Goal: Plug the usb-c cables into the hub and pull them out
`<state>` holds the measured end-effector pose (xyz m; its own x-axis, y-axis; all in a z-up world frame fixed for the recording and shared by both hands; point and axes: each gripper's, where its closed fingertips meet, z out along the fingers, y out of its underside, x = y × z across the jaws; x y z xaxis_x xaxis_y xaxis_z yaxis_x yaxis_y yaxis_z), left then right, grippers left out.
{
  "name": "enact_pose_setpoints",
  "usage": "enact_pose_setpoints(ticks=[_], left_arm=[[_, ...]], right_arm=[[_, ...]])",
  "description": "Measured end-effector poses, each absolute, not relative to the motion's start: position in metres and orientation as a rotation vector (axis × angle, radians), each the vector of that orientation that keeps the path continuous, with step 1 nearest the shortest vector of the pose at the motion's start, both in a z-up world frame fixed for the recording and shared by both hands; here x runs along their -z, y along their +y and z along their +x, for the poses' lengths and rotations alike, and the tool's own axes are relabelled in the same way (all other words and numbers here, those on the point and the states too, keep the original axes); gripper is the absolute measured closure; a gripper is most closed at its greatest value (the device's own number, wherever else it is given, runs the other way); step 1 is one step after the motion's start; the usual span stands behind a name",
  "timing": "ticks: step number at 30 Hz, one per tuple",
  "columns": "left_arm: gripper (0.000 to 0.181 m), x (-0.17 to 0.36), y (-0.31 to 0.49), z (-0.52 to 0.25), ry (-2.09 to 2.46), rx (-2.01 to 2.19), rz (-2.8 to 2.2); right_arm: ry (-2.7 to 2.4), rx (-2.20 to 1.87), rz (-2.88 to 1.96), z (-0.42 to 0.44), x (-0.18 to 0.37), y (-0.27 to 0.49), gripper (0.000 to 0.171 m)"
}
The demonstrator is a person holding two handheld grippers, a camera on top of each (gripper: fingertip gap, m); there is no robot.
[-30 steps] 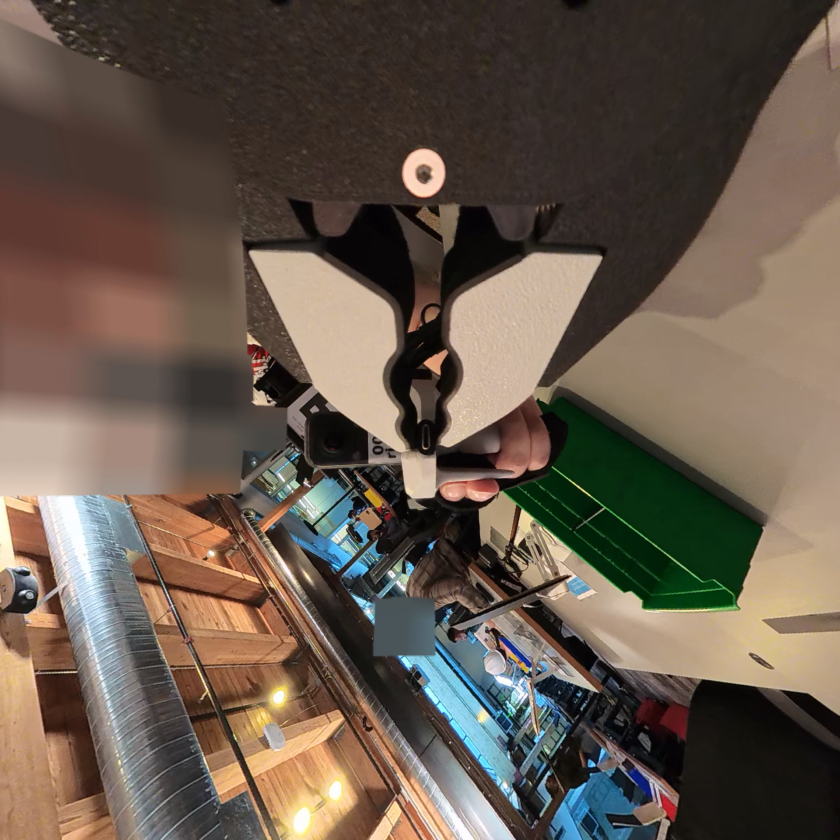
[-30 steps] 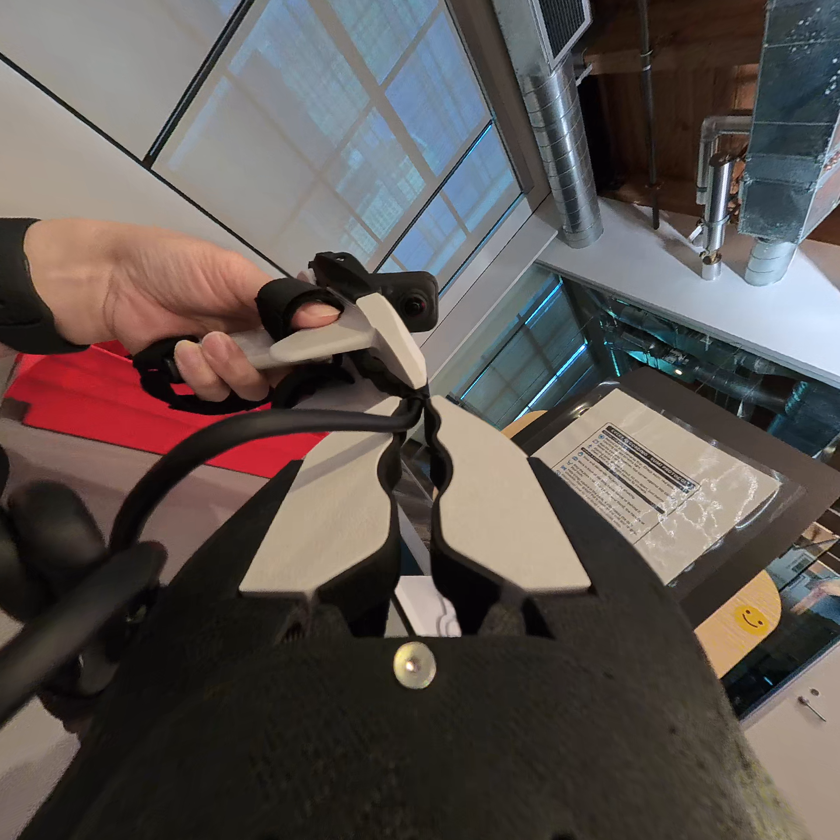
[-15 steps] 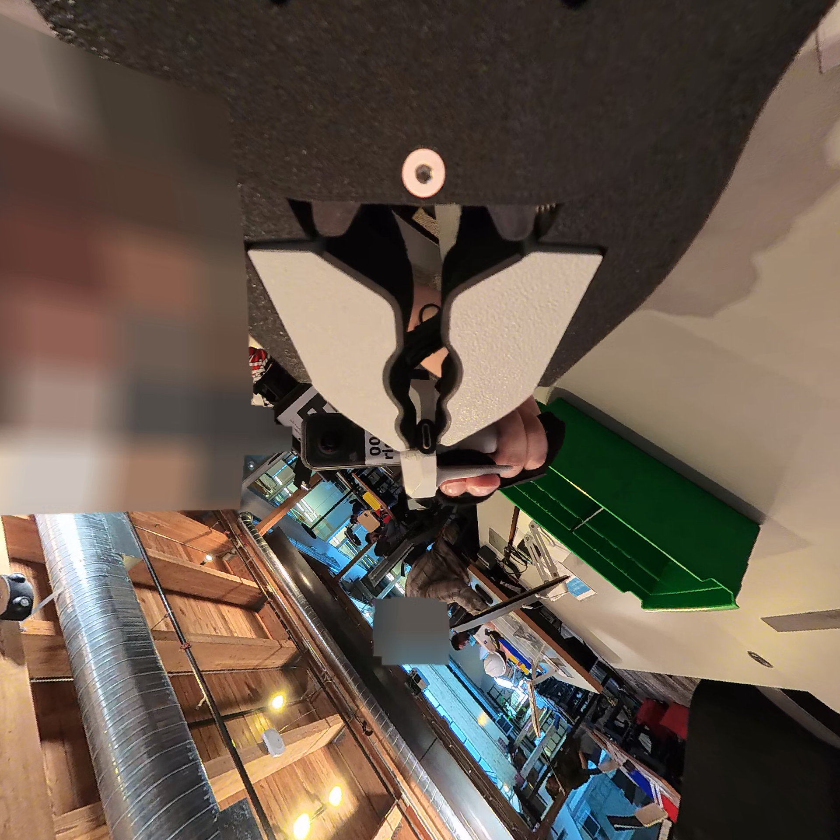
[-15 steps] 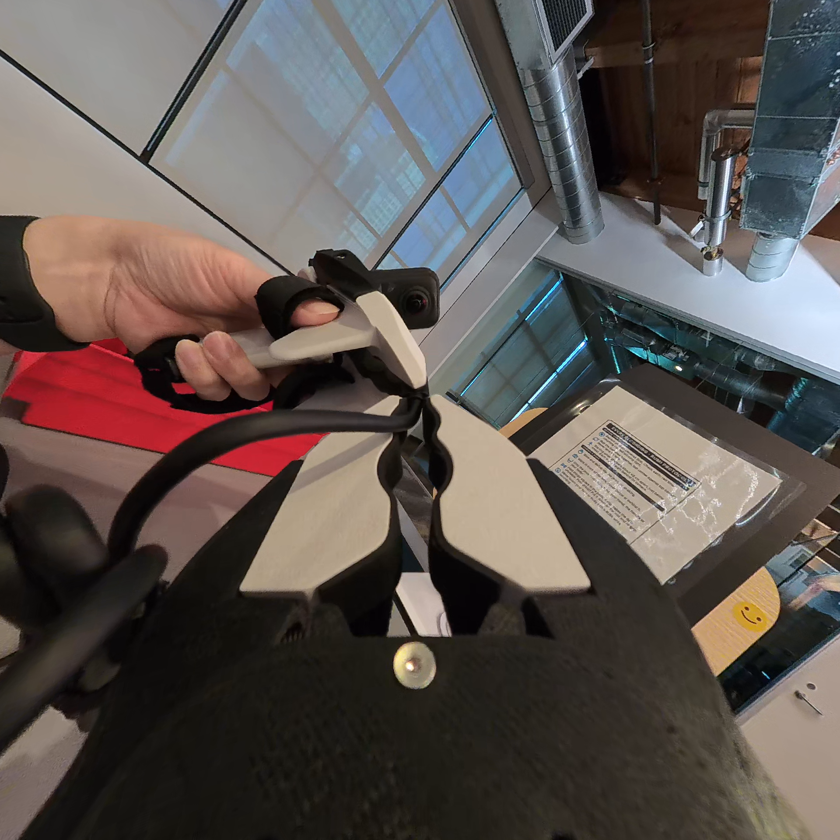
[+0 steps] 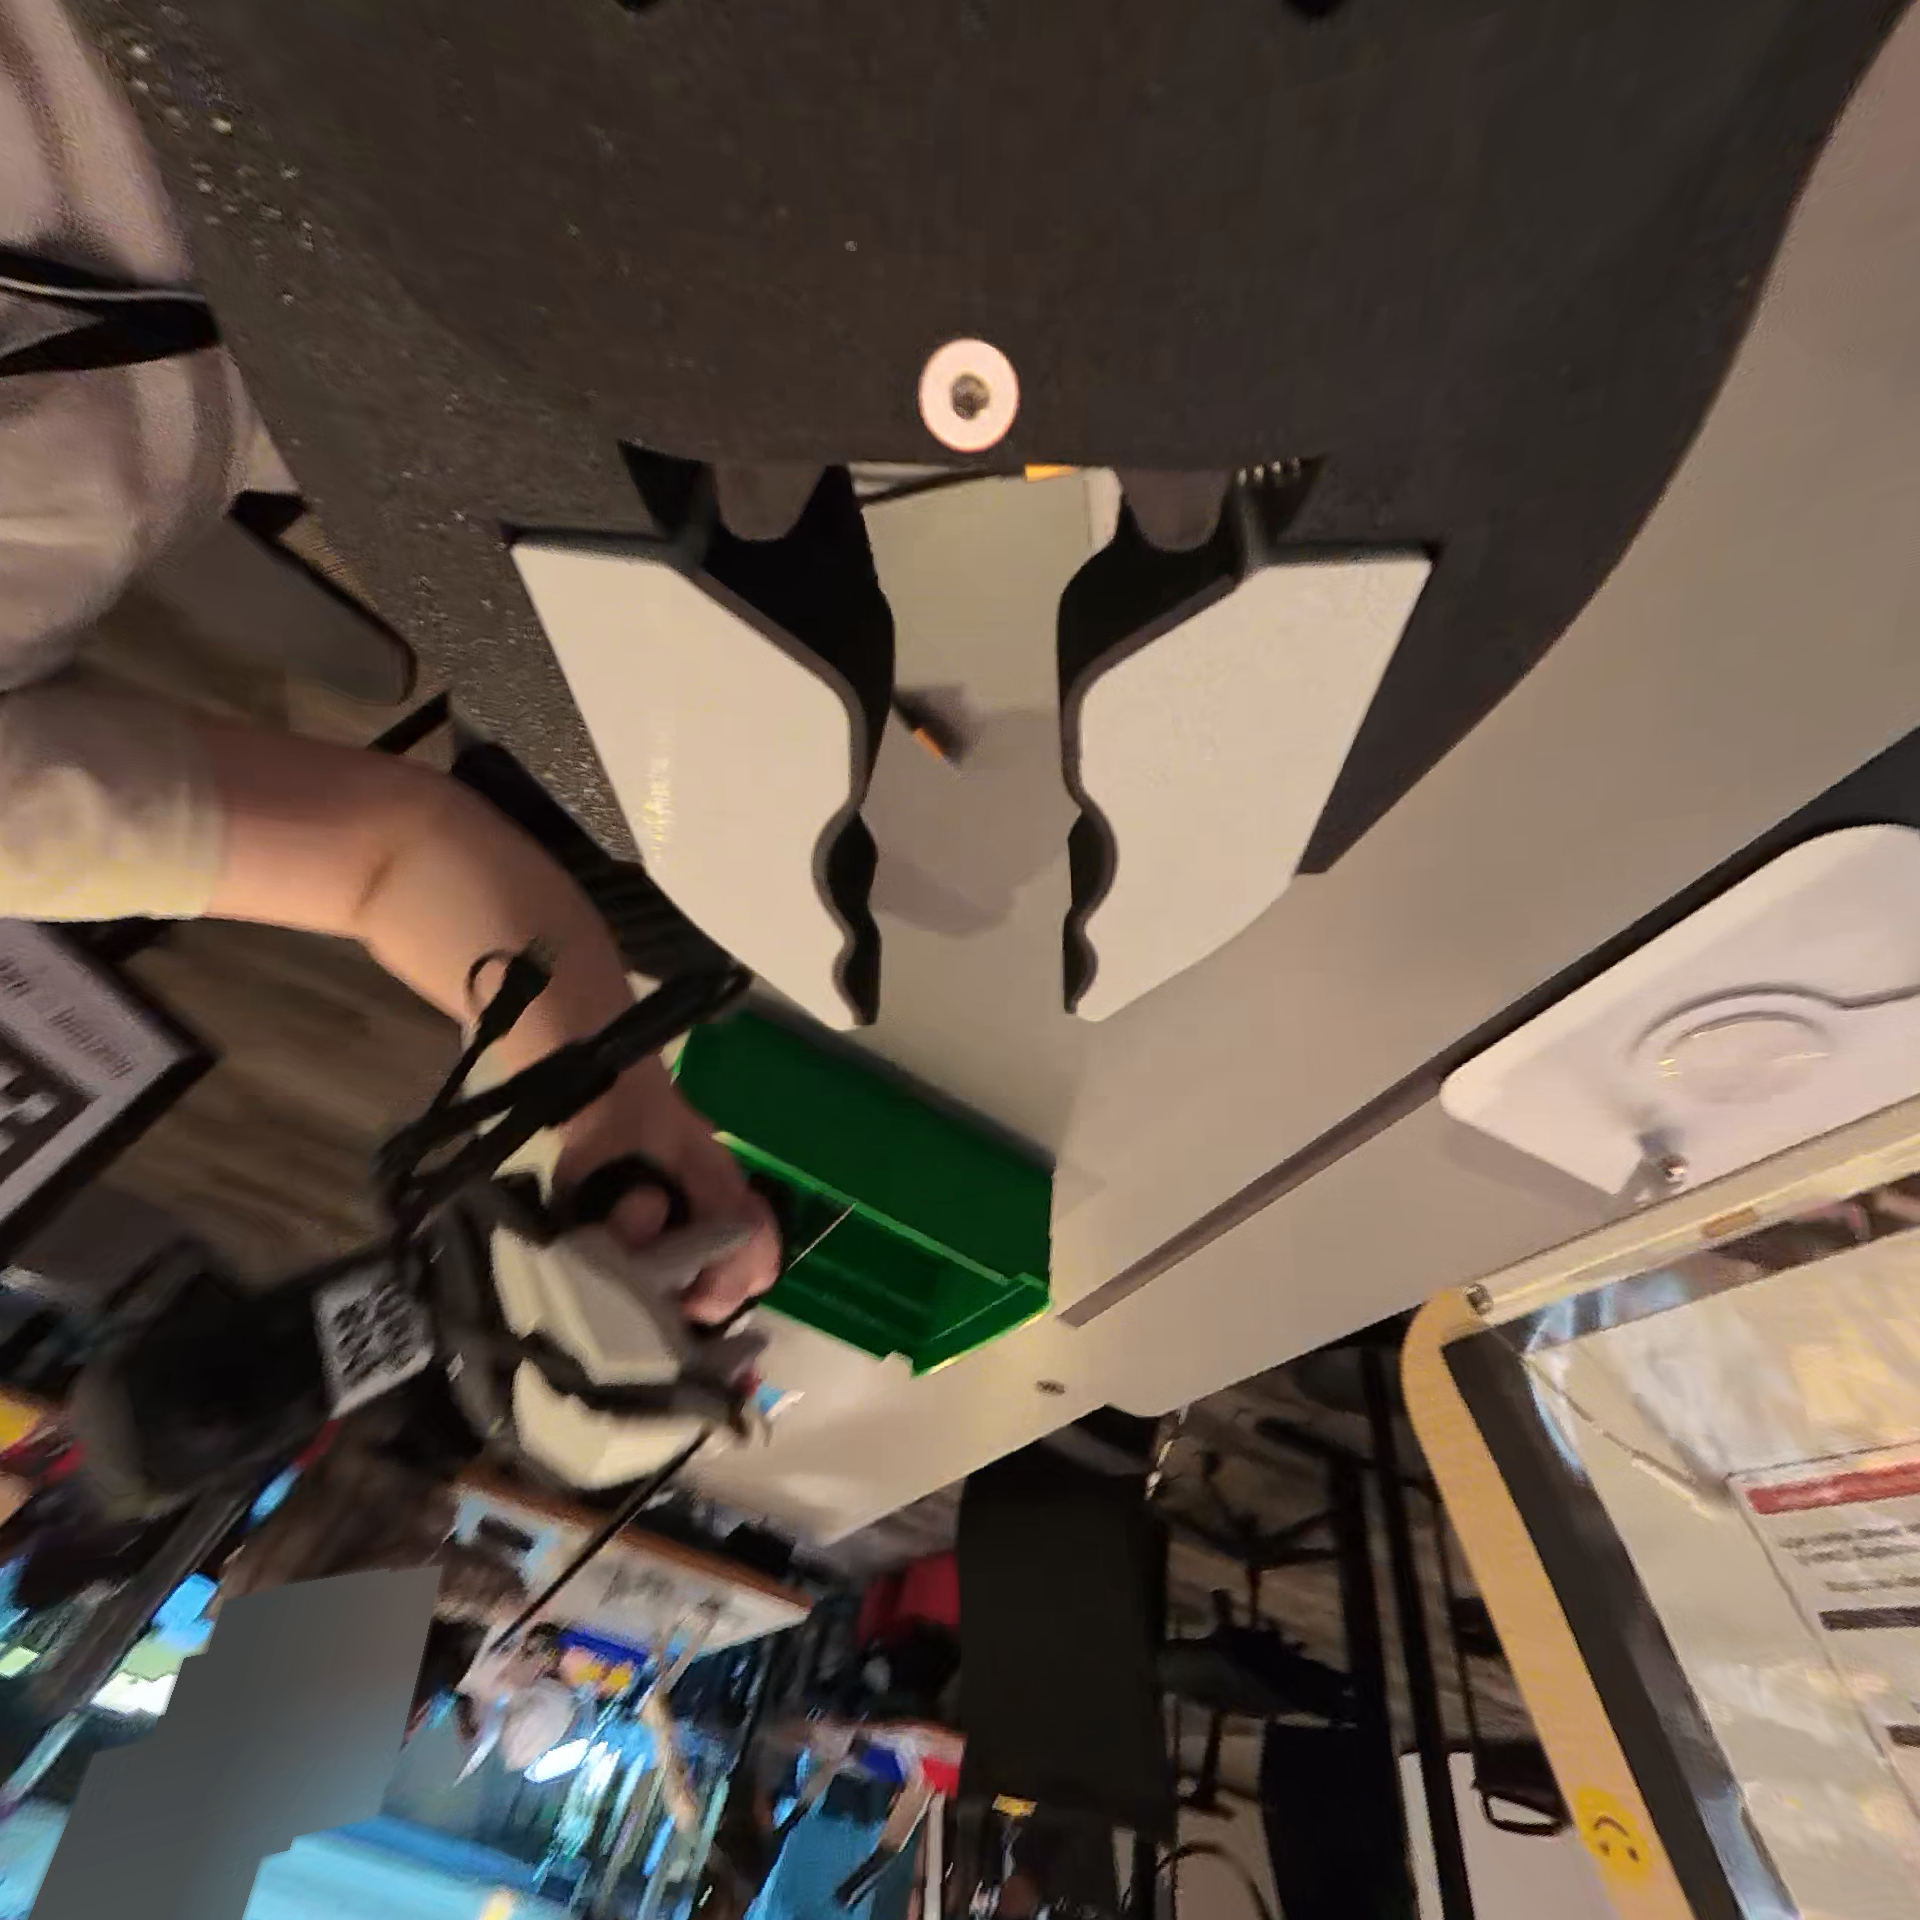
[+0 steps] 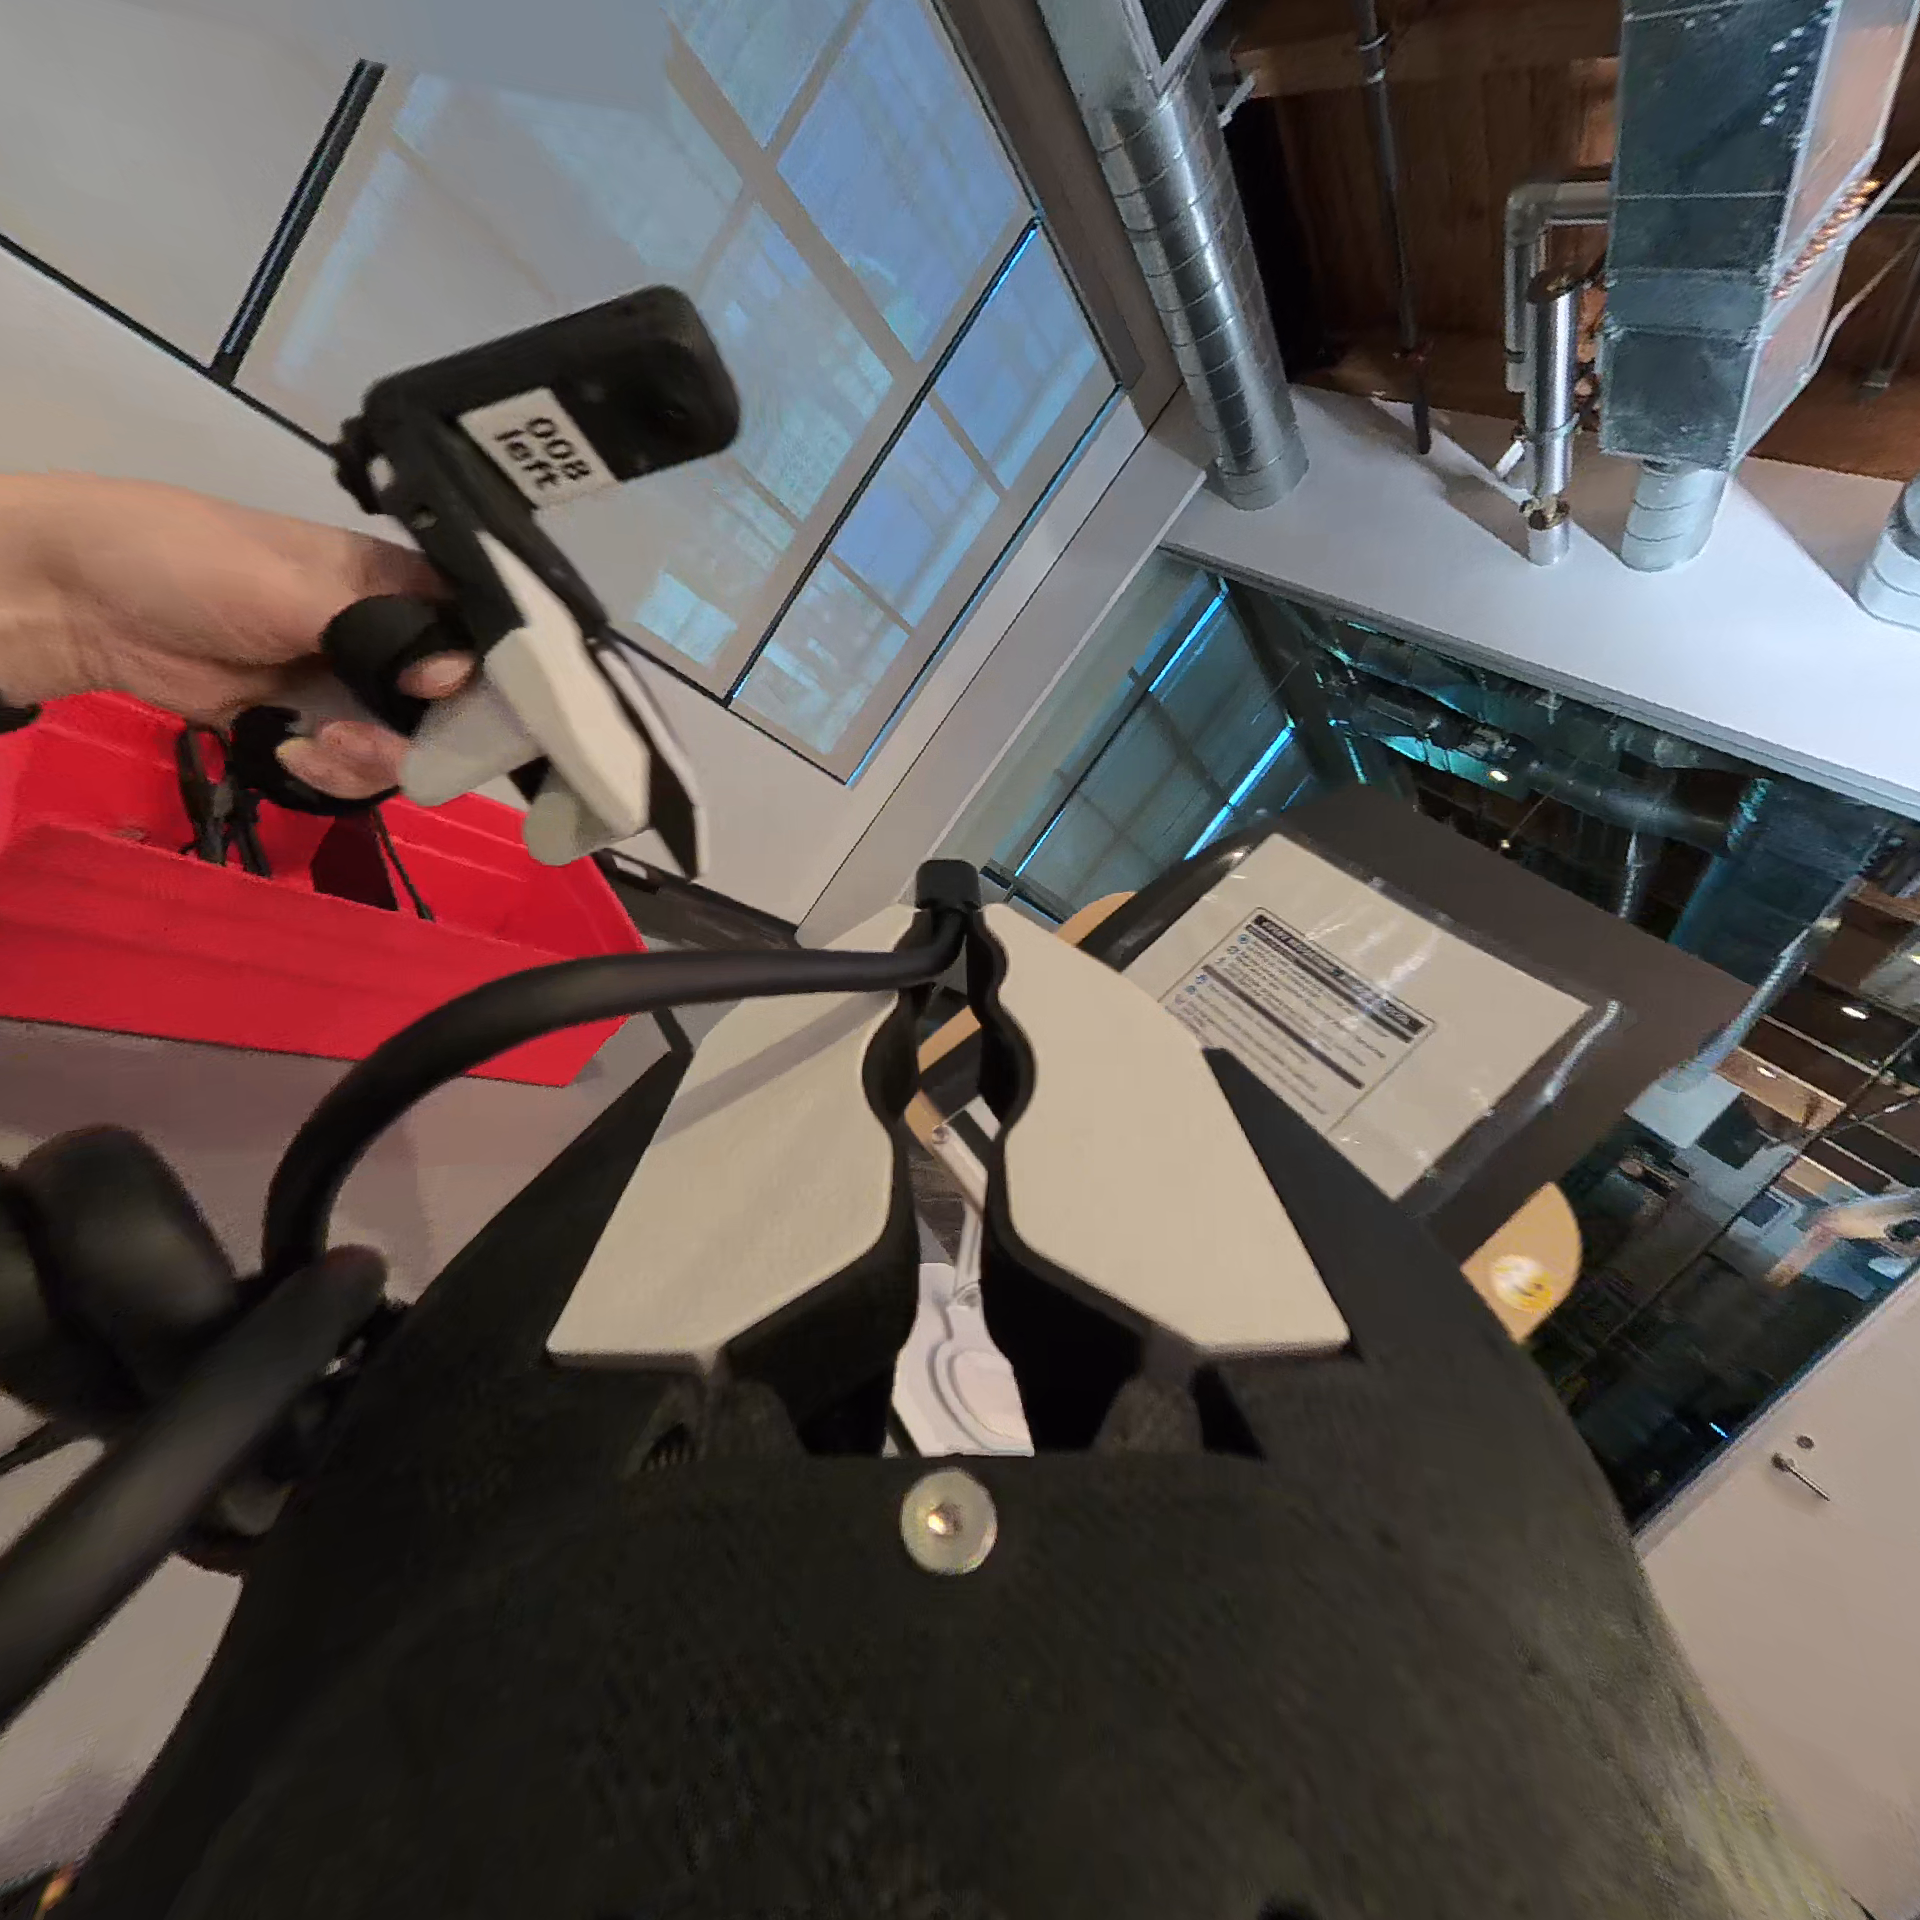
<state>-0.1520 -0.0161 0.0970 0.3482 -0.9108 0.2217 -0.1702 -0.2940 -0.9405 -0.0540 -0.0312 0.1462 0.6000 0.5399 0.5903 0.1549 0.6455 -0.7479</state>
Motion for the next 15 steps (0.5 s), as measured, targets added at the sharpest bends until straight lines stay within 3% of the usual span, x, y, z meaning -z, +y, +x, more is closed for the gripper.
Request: enact_pose_setpoints(ticks=[1, 4, 11, 15], left_arm=[[0.142, -0.092, -0.019, -0.153, 0.984, 0.979, -1.724], [0.128, -0.061, -0.03, -0.16, 0.993, 0.876, -1.797], [0.128, 0.08, -0.034, -0.211, 0.998, 0.509, -2.178], [0.128, 0.121, -0.044, -0.216, 1.017, 0.511, -2.268]], right_arm=[[-0.912, -0.254, -0.864, -0.048, -0.151, -0.032, 0.164], [-0.885, -0.254, -0.859, -0.032, -0.163, -0.037, 0.164], [-0.895, -0.235, -0.847, -0.029, -0.17, -0.042, 0.164], [-0.913, -0.219, -0.853, -0.032, -0.168, -0.041, 0.164]])
